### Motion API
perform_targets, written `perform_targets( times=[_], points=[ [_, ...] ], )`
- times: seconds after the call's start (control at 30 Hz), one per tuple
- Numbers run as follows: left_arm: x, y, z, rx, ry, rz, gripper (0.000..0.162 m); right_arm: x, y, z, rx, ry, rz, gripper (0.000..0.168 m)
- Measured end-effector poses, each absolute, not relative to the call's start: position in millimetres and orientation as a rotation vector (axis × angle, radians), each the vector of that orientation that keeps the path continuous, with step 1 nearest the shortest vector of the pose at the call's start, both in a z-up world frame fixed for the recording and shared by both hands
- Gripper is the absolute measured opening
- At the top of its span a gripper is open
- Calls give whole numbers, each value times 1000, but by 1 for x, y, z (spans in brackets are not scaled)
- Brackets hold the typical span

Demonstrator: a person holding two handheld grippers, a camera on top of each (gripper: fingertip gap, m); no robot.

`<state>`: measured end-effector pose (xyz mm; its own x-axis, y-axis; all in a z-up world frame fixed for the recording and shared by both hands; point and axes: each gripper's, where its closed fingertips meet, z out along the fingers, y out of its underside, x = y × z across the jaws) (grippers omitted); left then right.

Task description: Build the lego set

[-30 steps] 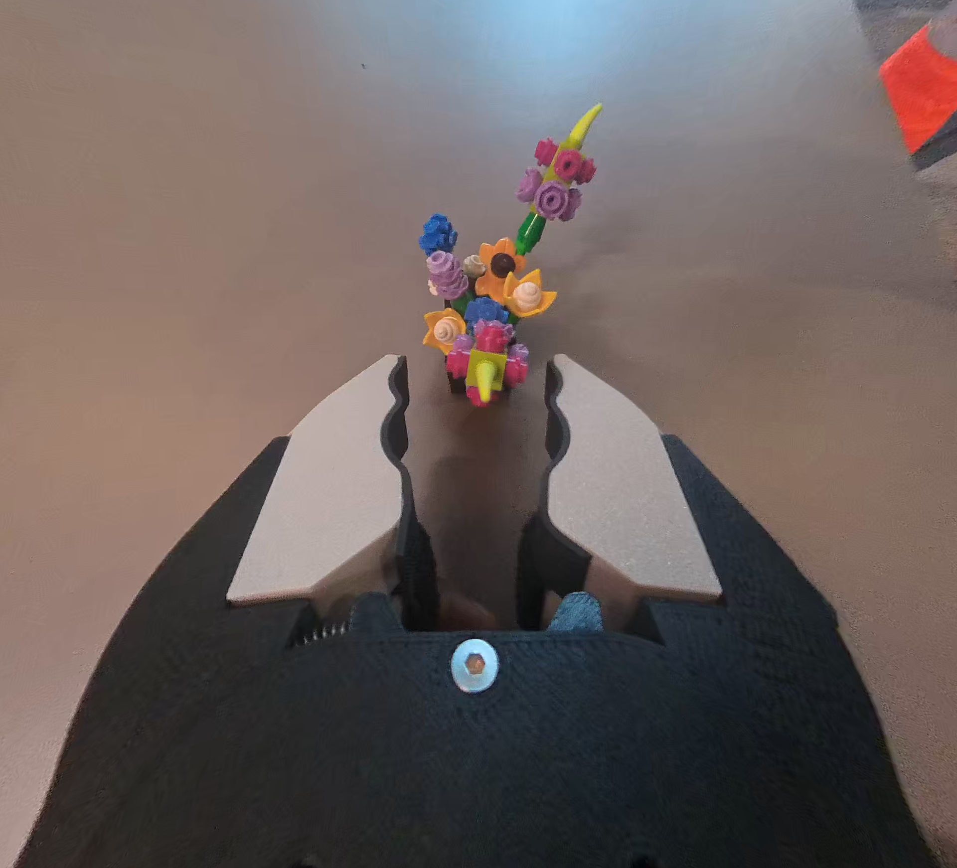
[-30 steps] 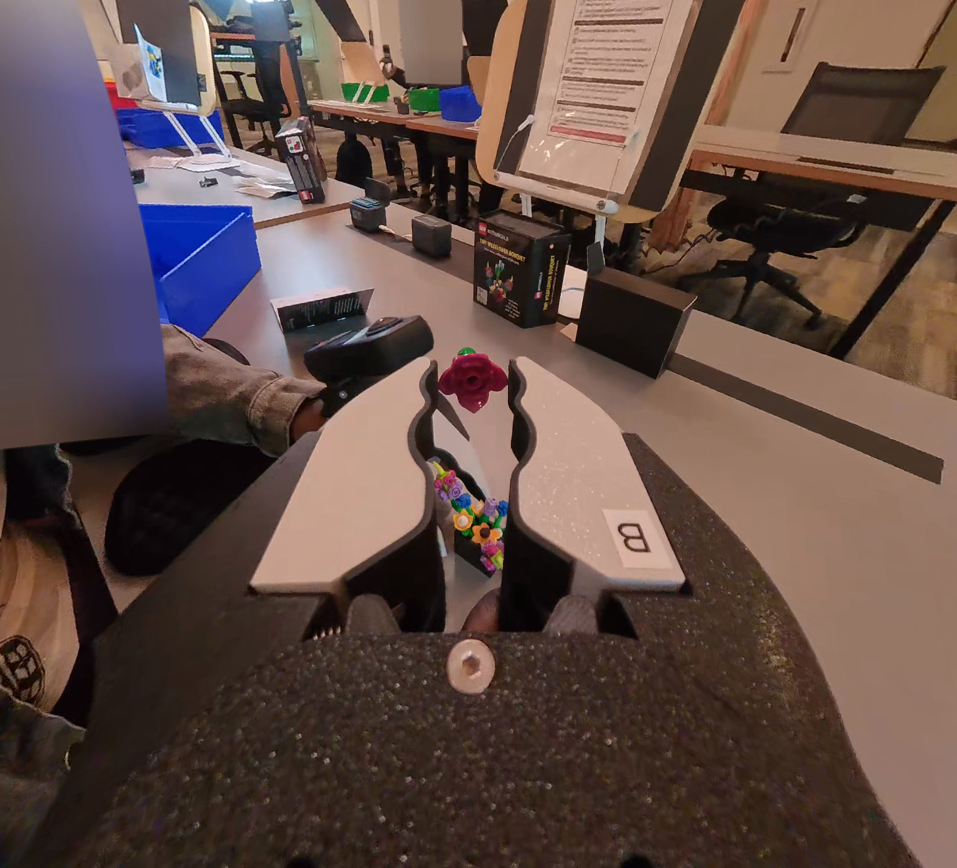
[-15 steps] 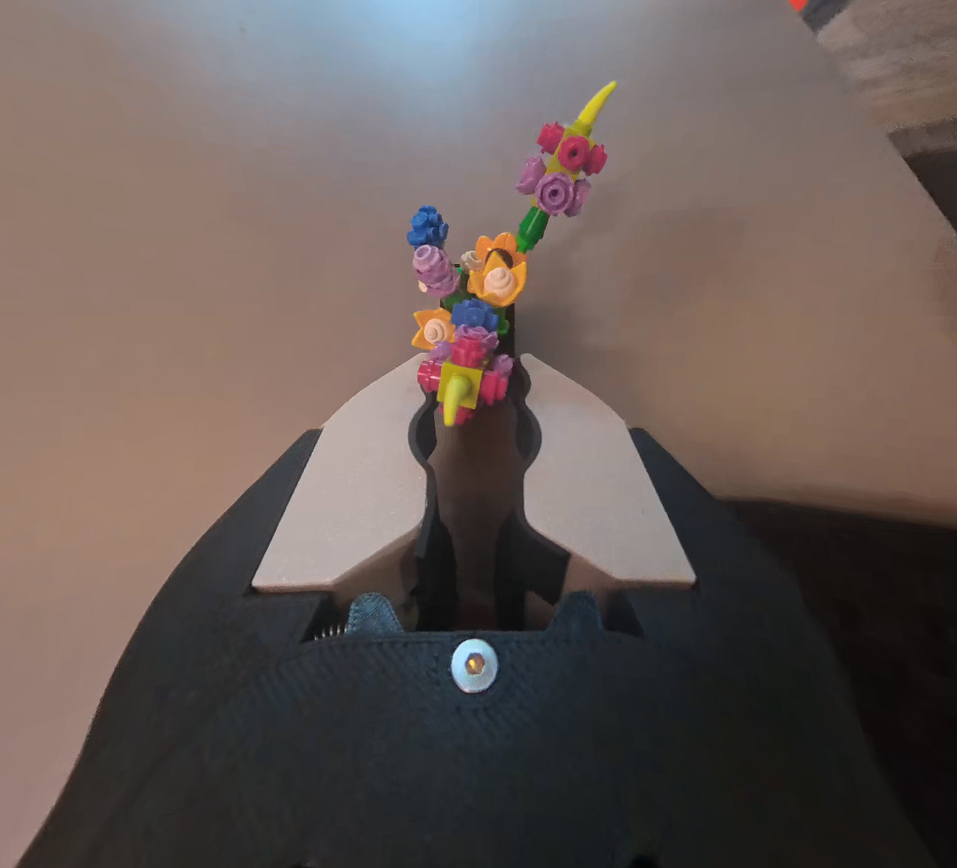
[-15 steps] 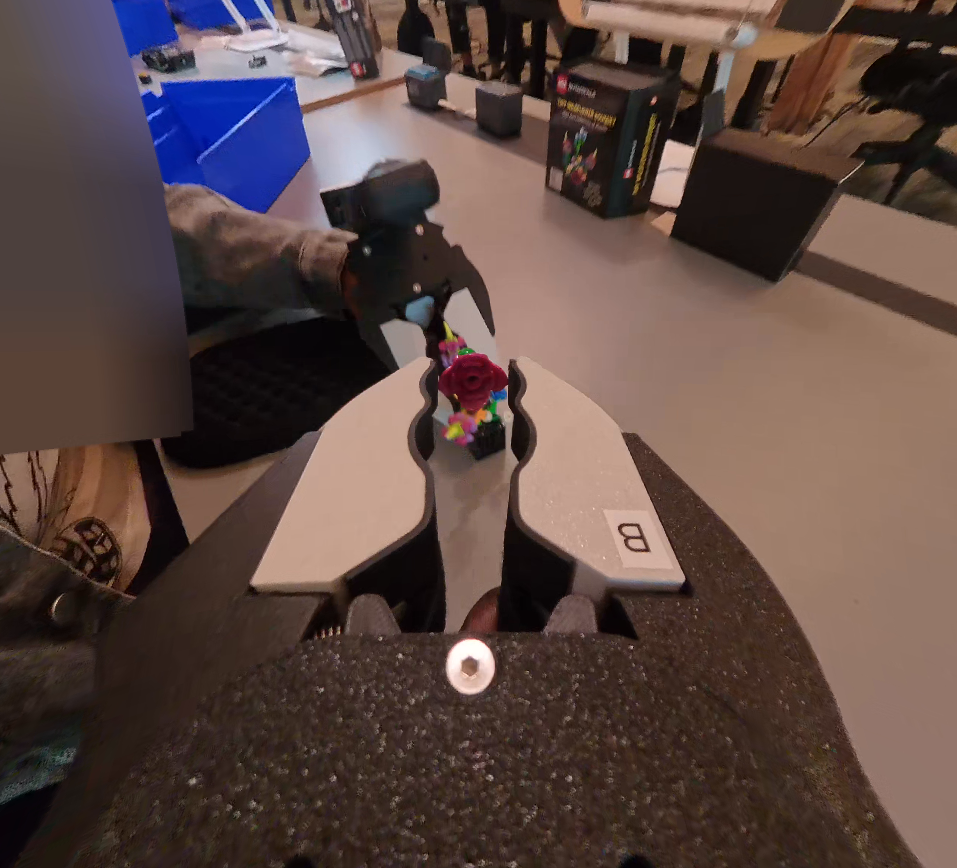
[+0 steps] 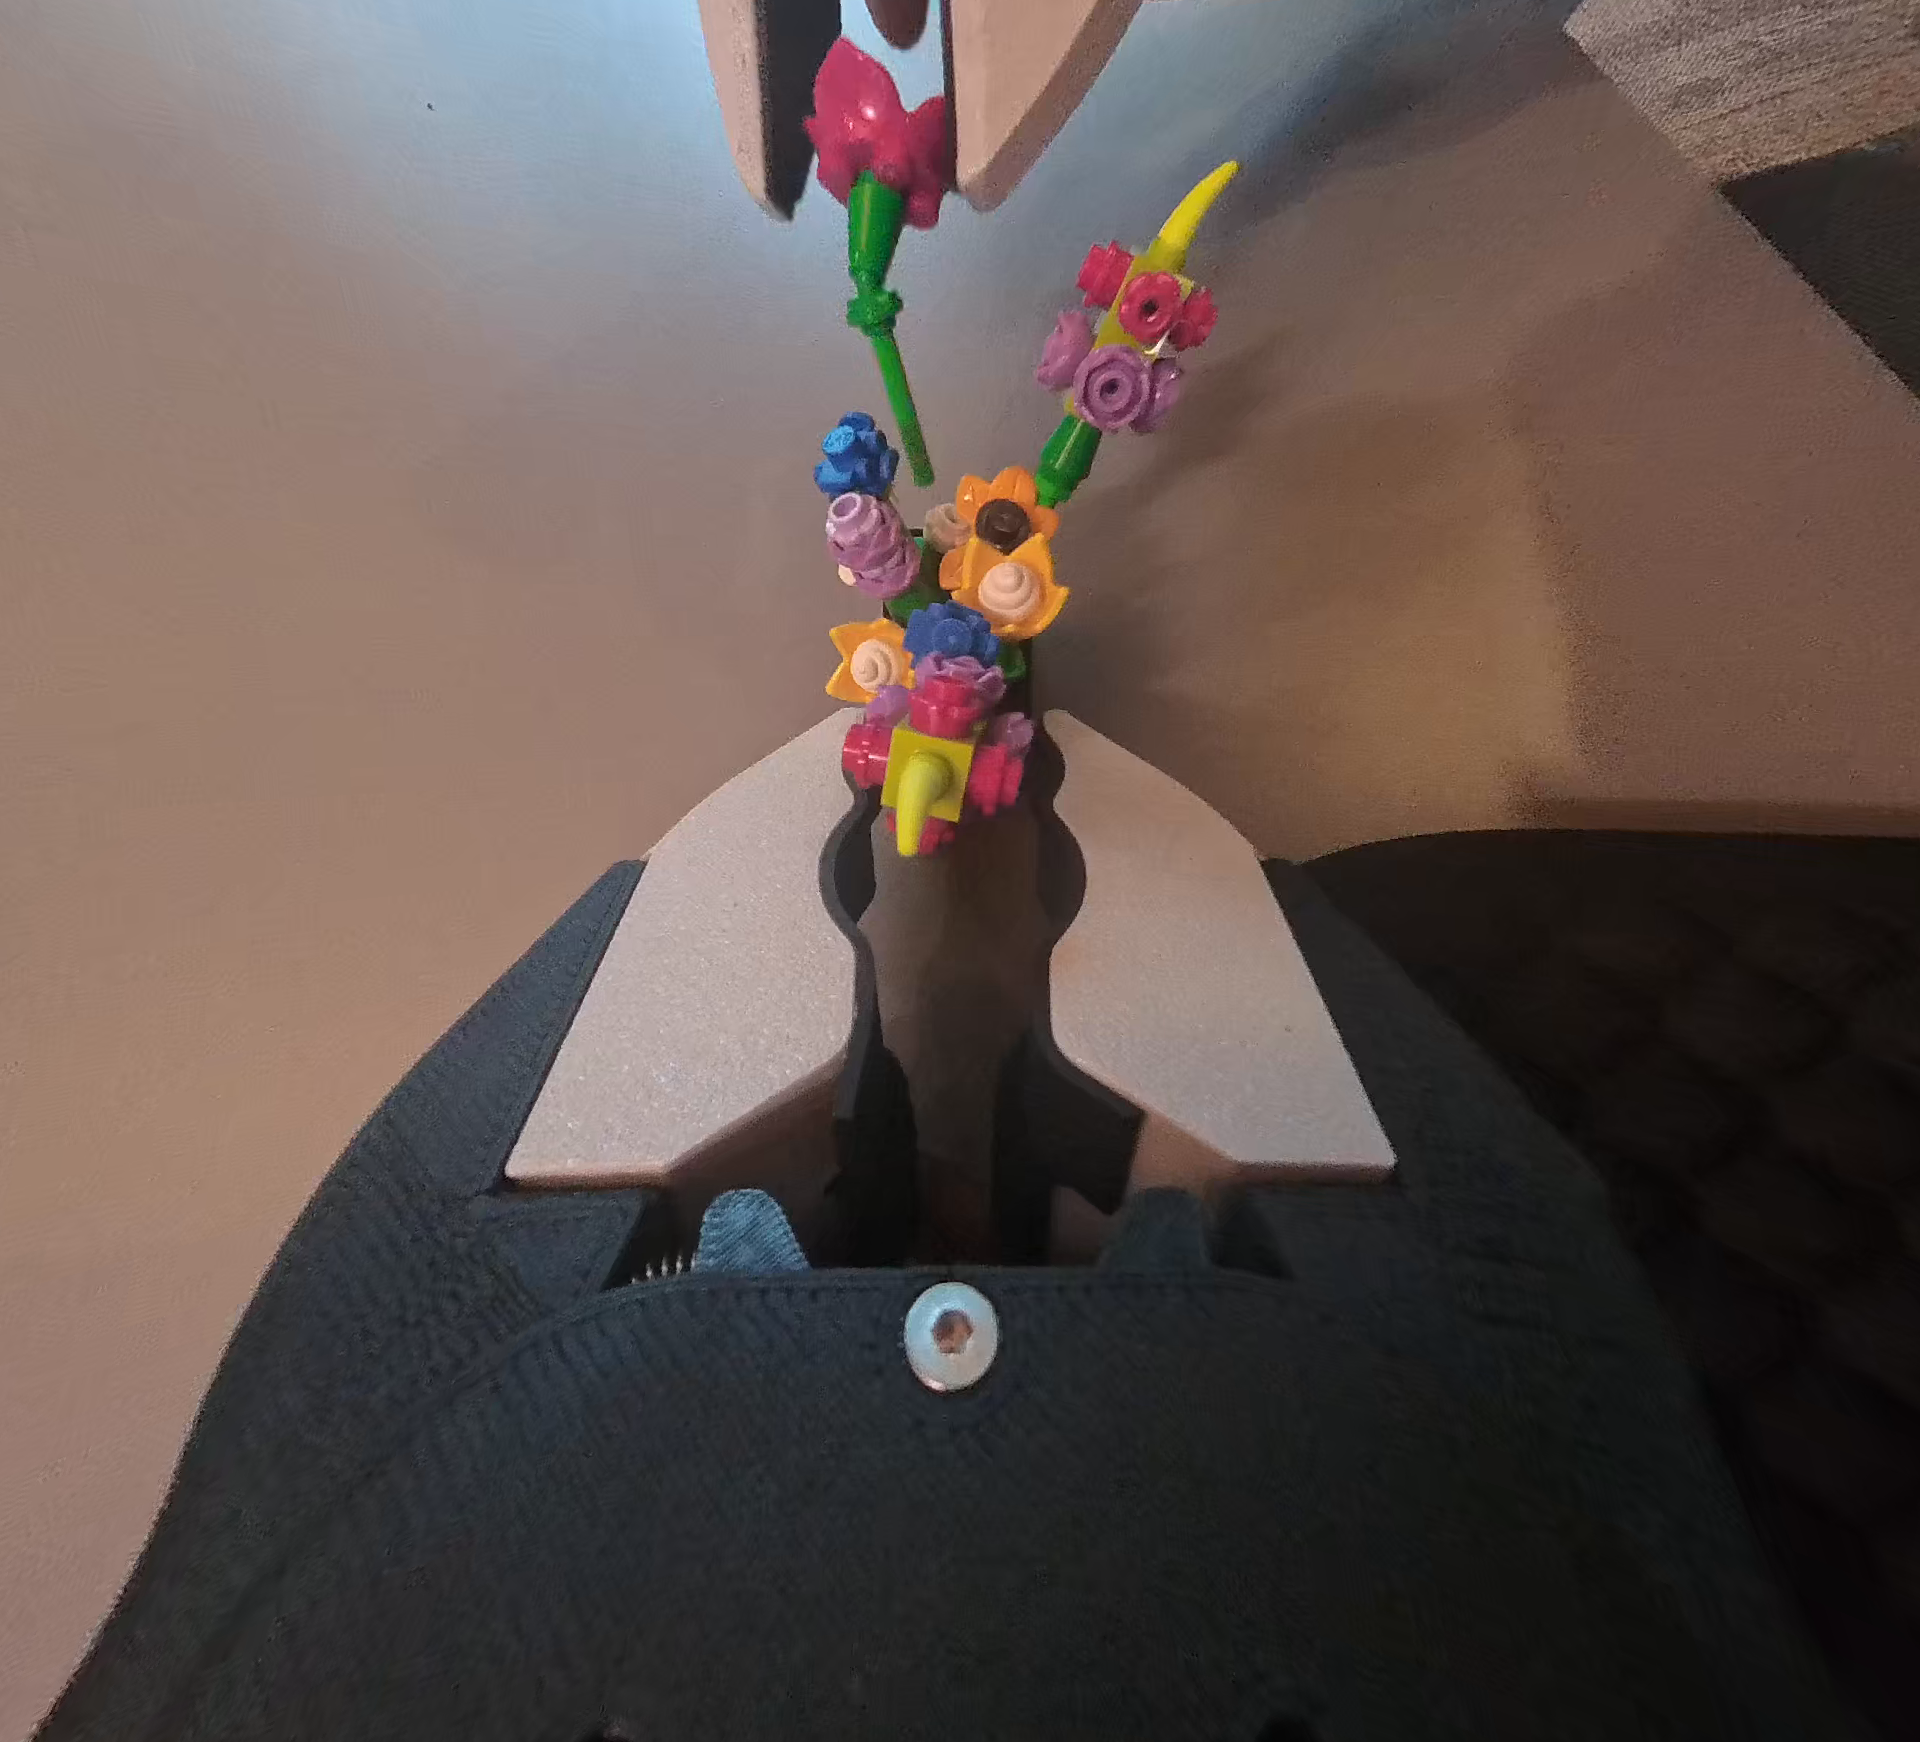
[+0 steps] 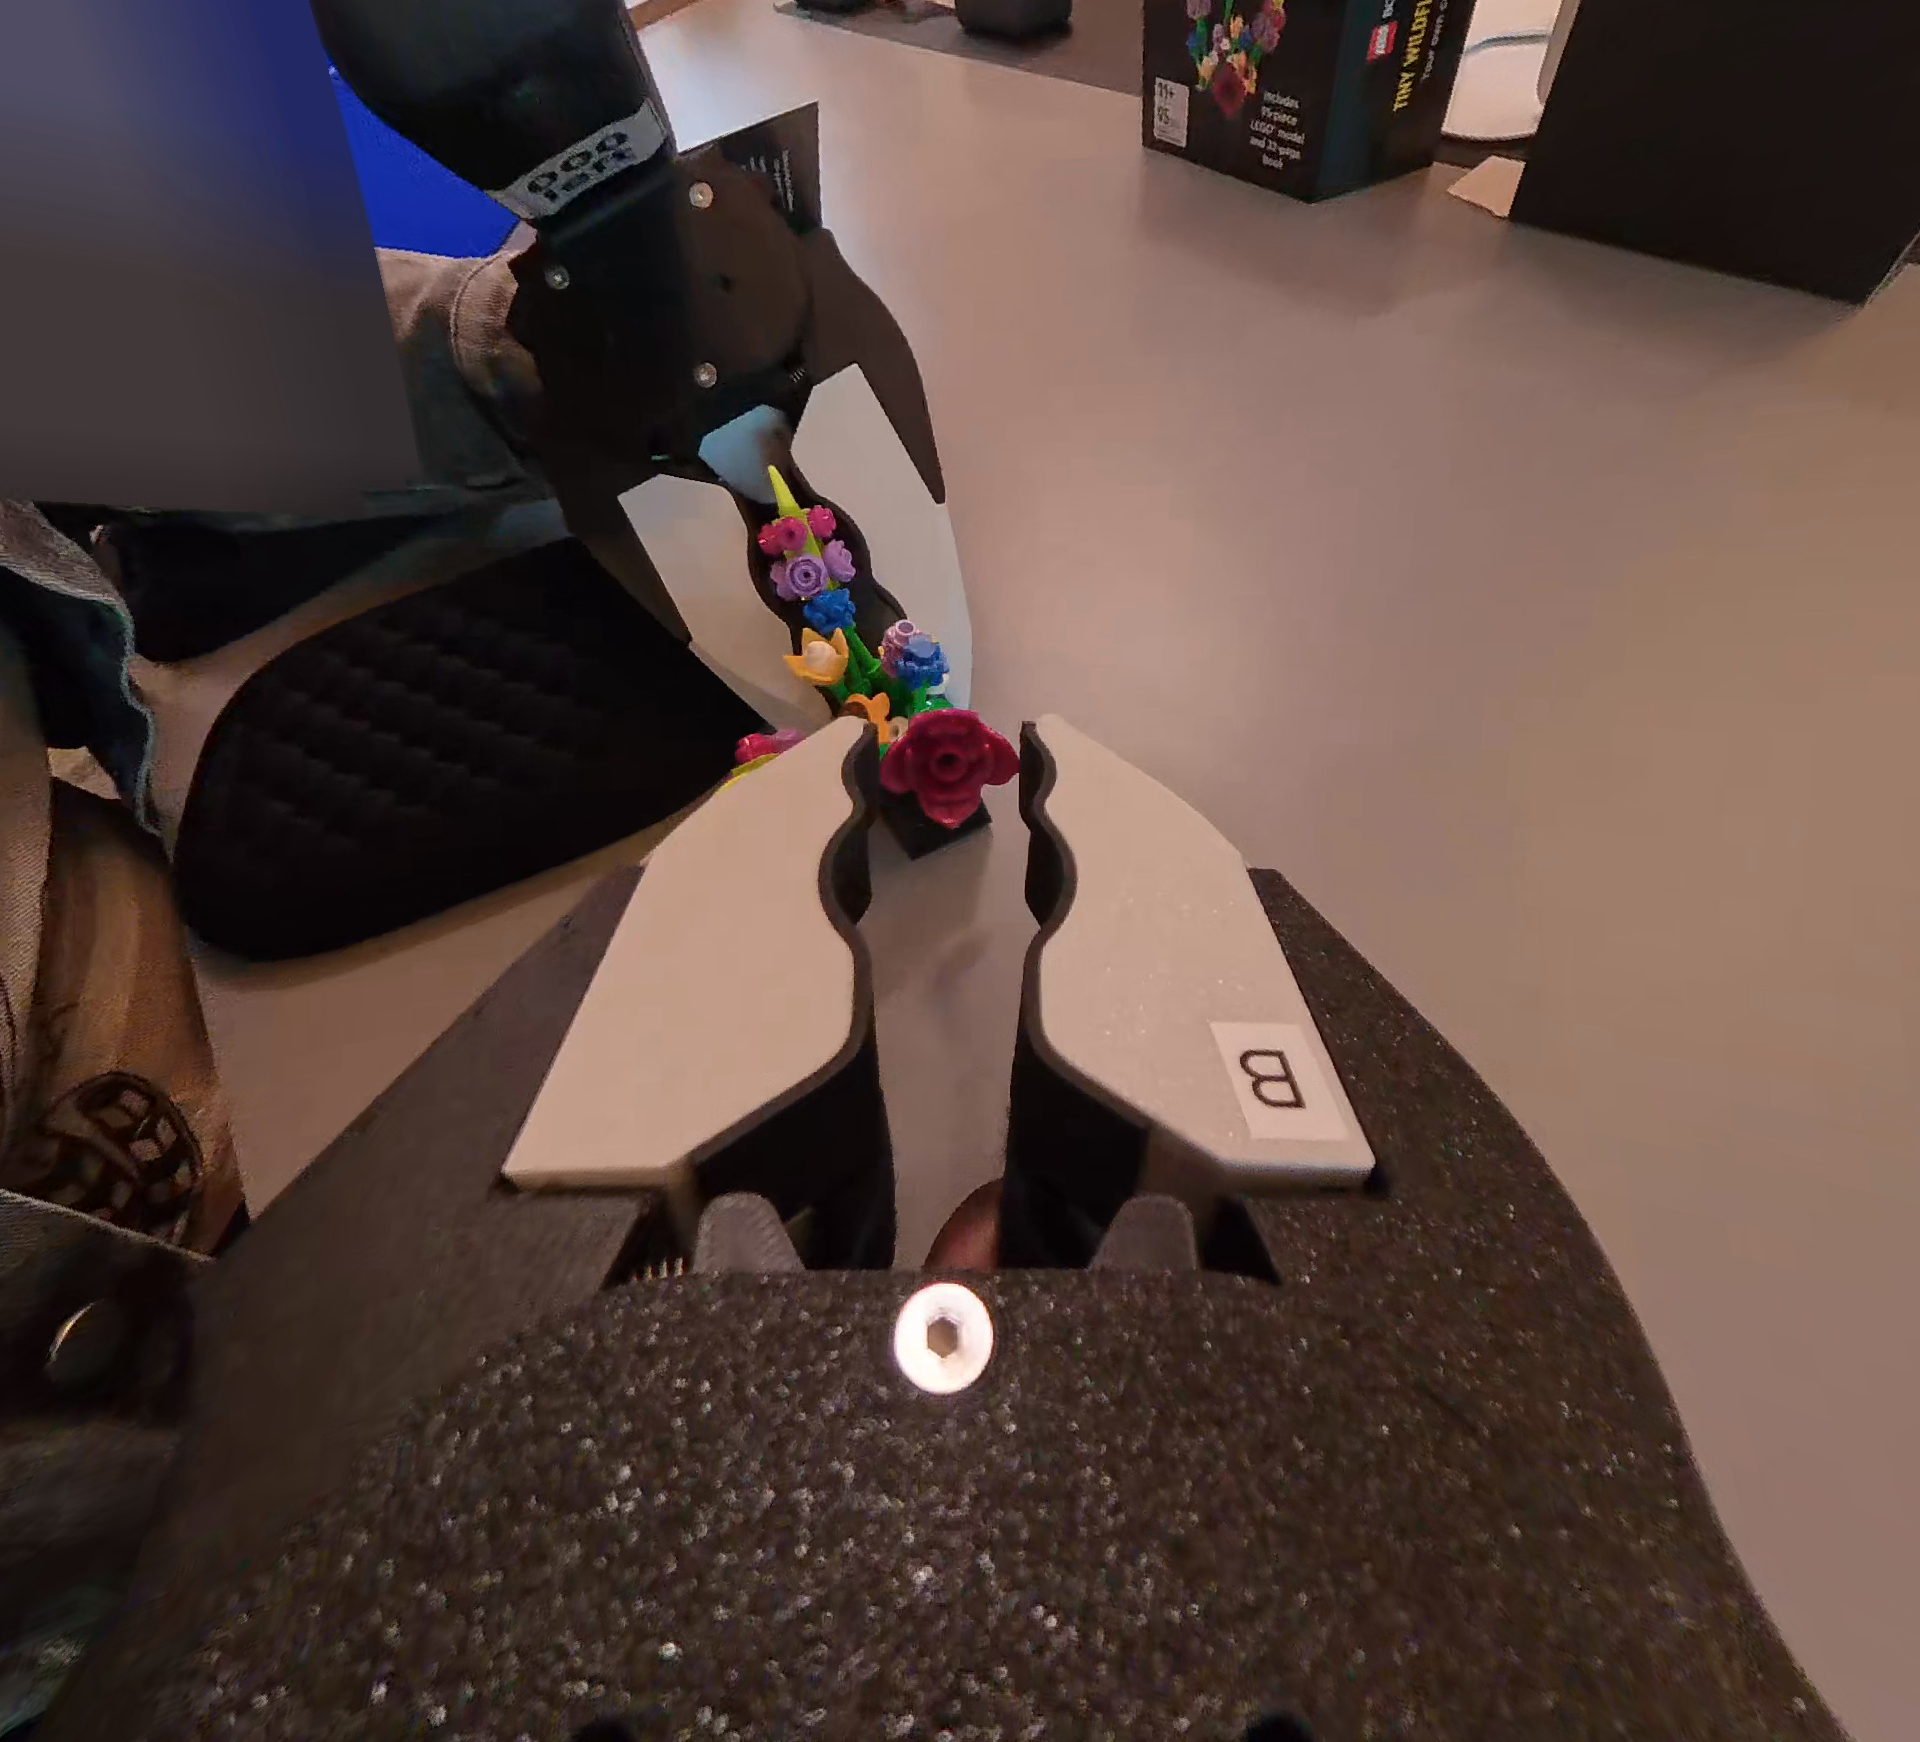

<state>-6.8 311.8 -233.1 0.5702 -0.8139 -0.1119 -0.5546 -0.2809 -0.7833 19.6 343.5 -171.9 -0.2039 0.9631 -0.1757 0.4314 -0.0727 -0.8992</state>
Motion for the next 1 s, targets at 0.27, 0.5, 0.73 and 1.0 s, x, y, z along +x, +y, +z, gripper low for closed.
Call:
perform_targets(
  times=[0.27,0.5,0.73,1.0],
  points=[
    [-7,312,-233,-1981,1094,-406,27,13,340,-182,-1502,-1725,1221,25],
    [-7,312,-234,-1982,1094,-404,28,11,335,-191,-1408,-1973,1003,26],
    [-7,312,-234,-1982,1093,-399,28,11,335,-197,-1316,-2248,807,25],
    [-7,313,-234,-1984,1092,-395,28,8,338,-197,-1312,-2307,798,26]
  ],
)
